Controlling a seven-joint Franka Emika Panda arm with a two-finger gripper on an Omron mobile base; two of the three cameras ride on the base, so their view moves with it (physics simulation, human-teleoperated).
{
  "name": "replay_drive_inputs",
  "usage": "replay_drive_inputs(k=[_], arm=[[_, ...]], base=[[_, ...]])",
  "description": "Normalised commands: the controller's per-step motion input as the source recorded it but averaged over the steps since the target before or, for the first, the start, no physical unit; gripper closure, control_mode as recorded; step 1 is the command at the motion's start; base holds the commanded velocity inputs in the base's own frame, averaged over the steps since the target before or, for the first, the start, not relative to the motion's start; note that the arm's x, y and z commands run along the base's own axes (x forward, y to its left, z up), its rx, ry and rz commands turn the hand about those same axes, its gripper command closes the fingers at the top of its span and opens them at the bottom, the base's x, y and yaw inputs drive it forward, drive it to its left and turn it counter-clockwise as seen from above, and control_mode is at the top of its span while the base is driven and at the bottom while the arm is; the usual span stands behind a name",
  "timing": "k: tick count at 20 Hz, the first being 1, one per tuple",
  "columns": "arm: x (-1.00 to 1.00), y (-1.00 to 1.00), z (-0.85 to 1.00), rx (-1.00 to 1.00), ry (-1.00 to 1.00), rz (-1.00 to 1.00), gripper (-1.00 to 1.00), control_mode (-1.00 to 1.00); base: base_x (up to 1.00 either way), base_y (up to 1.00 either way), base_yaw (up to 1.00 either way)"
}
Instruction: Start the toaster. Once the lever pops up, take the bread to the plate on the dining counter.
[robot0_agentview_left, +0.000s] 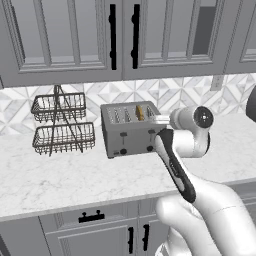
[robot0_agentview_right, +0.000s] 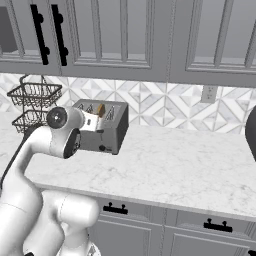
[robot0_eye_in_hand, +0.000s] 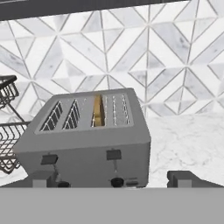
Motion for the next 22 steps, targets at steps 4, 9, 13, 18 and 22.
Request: replay_drive_inputs(k=[4, 9, 13, 18, 22], arm=[[0.46, 0.54, 0.25, -0.06, 0.17, 0.0, -1.0, -1.0], [0.37, 0.28, 0.04, -0.02, 0.16, 0.0, -1.0, -1.0], [0.28, 0.0, -0.07, 0.0, 0.14, 0.01, -1.0, -1.0], [0.24, 0.0, -0.34, 0.0, 0.04, 0.0, -1.0, -1.0], [0.36, 0.0, -0.49, 0.0, 0.01, 0.0, -1.0, -1.0]], base=[[0.0, 0.0, 0.0], [0.0, 0.0, 0.0], [0.0, 0.0, 0.0], [0.0, 0.0, 0.0], [0.0, 0.0, 0.0]])
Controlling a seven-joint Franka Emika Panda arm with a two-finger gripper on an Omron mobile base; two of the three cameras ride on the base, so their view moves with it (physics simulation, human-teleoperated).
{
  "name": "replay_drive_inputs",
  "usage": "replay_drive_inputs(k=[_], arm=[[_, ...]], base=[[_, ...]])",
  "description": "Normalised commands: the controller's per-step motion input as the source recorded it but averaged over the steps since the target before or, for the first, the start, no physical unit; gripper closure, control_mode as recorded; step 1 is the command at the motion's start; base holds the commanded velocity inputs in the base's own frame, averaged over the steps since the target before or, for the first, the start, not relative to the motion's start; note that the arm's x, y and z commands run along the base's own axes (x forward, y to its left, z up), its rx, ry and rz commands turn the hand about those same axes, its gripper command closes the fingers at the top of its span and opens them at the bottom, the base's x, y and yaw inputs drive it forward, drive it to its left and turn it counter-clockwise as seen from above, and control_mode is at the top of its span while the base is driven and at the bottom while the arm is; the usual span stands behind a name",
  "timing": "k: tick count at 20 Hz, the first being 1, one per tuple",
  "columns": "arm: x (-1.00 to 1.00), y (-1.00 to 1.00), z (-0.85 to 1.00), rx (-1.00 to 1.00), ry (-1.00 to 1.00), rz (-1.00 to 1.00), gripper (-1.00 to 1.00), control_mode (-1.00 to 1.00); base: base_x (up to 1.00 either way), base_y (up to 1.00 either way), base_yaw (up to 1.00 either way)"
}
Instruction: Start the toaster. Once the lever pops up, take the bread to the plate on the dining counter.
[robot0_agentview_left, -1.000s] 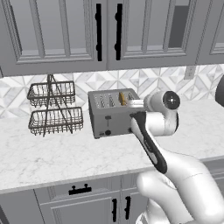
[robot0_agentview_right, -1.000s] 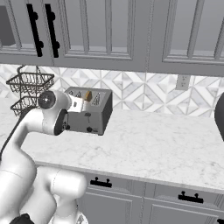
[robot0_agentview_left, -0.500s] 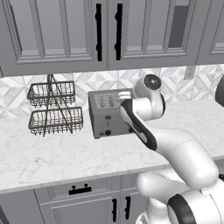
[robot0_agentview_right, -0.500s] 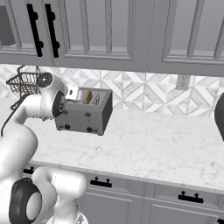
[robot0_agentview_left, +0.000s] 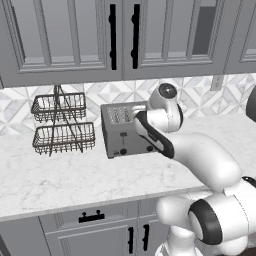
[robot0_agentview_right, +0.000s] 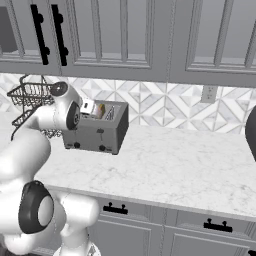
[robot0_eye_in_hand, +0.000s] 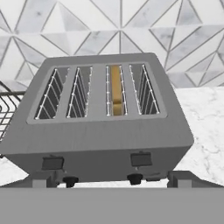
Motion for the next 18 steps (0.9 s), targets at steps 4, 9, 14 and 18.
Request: replay_drive_inputs(k=[4, 9, 14, 18], arm=[[0.48, -0.01, -0.39, 0.0, 0.0, 0.0, -1.0, -1.0], [0.47, -0.02, -0.08, 0.0, 0.0, 0.0, -1.0, -1.0], [0.4, 0.0, -0.06, 0.0, 0.0, 0.0, -1.0, -1.0], [0.35, 0.0, -0.09, 0.0, 0.0, 0.0, -1.0, -1.0]], base=[[0.0, 0.0, 0.0], [0.0, 0.0, 0.0], [0.0, 0.0, 0.0], [0.0, 0.0, 0.0]])
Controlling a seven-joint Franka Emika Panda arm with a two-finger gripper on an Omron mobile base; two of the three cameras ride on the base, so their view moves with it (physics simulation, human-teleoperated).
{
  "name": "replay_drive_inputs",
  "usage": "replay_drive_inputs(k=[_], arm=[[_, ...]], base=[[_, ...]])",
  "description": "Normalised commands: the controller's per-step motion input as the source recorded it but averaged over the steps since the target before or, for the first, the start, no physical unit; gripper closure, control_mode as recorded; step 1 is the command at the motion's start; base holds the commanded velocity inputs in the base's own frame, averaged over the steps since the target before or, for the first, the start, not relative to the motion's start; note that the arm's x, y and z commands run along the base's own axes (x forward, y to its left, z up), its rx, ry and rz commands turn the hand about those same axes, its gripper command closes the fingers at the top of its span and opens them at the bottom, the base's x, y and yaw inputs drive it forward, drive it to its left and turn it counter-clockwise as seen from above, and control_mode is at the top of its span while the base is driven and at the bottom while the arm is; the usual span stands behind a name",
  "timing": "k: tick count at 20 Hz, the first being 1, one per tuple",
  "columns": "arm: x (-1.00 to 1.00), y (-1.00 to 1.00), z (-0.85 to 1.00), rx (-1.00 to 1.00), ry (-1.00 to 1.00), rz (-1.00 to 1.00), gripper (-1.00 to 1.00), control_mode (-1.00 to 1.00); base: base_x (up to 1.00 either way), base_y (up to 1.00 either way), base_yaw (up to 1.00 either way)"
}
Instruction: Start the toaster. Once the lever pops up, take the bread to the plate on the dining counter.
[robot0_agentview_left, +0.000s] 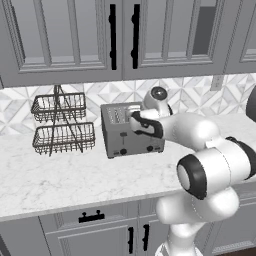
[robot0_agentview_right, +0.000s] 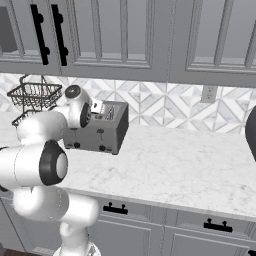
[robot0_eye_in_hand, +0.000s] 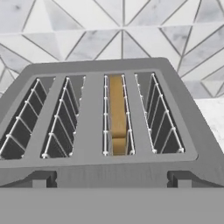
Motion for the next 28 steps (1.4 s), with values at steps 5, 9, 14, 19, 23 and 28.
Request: replay_drive_inputs(k=[5, 9, 14, 19, 23, 28], arm=[[0.29, 0.0, -0.16, 0.0, 0.0, 0.0, -1.0, -1.0], [0.22, 0.0, -0.19, 0.0, 0.0, 0.0, -1.0, -1.0], [0.19, 0.0, -0.2, 0.0, 0.0, 0.0, -1.0, -1.0], [0.17, 0.0, -0.12, 0.0, 0.0, 0.0, -1.0, -1.0], [0.15, -0.05, -0.06, 0.0, 0.0, 0.0, -1.0, -1.0], [0.14, 0.0, -0.07, 0.0, 0.0, 0.0, 1.0, -1.0]], base=[[0.0, 0.0, 0.0], [0.0, 0.0, 0.0], [0.0, 0.0, 0.0], [0.0, 0.0, 0.0], [0.0, 0.0, 0.0], [0.0, 0.0, 0.0]])
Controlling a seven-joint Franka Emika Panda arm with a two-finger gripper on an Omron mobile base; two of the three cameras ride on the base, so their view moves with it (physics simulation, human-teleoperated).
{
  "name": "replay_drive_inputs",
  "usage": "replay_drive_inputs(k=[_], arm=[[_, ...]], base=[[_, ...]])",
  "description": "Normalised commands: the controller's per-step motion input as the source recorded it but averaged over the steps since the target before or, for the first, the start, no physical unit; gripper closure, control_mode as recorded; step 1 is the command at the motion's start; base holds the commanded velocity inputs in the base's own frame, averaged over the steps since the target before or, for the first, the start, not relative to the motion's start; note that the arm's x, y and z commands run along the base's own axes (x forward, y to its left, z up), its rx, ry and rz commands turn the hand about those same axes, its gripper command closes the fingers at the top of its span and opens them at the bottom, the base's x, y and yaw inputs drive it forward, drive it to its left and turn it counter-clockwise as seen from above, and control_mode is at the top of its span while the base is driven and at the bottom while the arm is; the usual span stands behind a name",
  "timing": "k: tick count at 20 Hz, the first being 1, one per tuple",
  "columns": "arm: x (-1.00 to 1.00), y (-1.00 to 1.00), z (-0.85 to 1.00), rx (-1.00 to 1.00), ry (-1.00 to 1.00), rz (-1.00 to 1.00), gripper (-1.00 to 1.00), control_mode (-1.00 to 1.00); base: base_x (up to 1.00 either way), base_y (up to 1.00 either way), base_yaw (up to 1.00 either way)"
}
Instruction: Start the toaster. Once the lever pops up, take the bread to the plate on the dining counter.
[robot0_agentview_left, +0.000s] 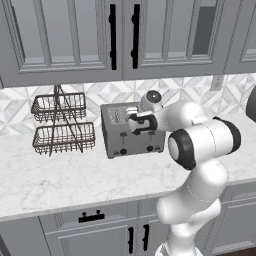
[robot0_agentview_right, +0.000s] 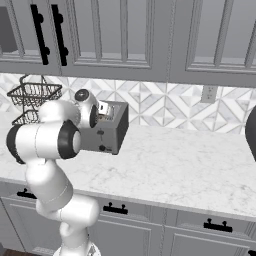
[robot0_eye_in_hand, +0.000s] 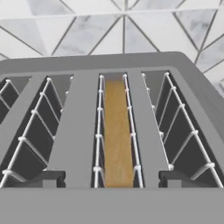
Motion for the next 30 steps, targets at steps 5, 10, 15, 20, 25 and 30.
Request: replay_drive_inputs(k=[5, 10, 15, 20, 25, 30], arm=[[0.08, 0.0, -0.12, 0.0, 0.0, 0.0, 1.0, -1.0], [0.07, 0.0, -0.1, 0.0, 0.0, 0.0, 1.0, -1.0], [-0.42, 0.0, 0.15, 0.0, -0.16, 0.03, 1.0, -1.0], [-0.48, 0.0, 0.36, -0.06, -0.42, 0.05, 1.0, -1.0], [-0.24, 0.02, 0.69, -0.02, -0.26, 0.04, 1.0, -1.0], [-0.27, 0.15, 0.75, -0.04, -0.01, 0.05, 1.0, -1.0]], base=[[0.0, 0.0, 0.0], [0.0, 0.0, 0.0], [0.0, 0.0, 0.0], [0.0, 0.0, 0.0], [0.0, 0.0, 0.0], [0.0, 0.0, 0.0]])
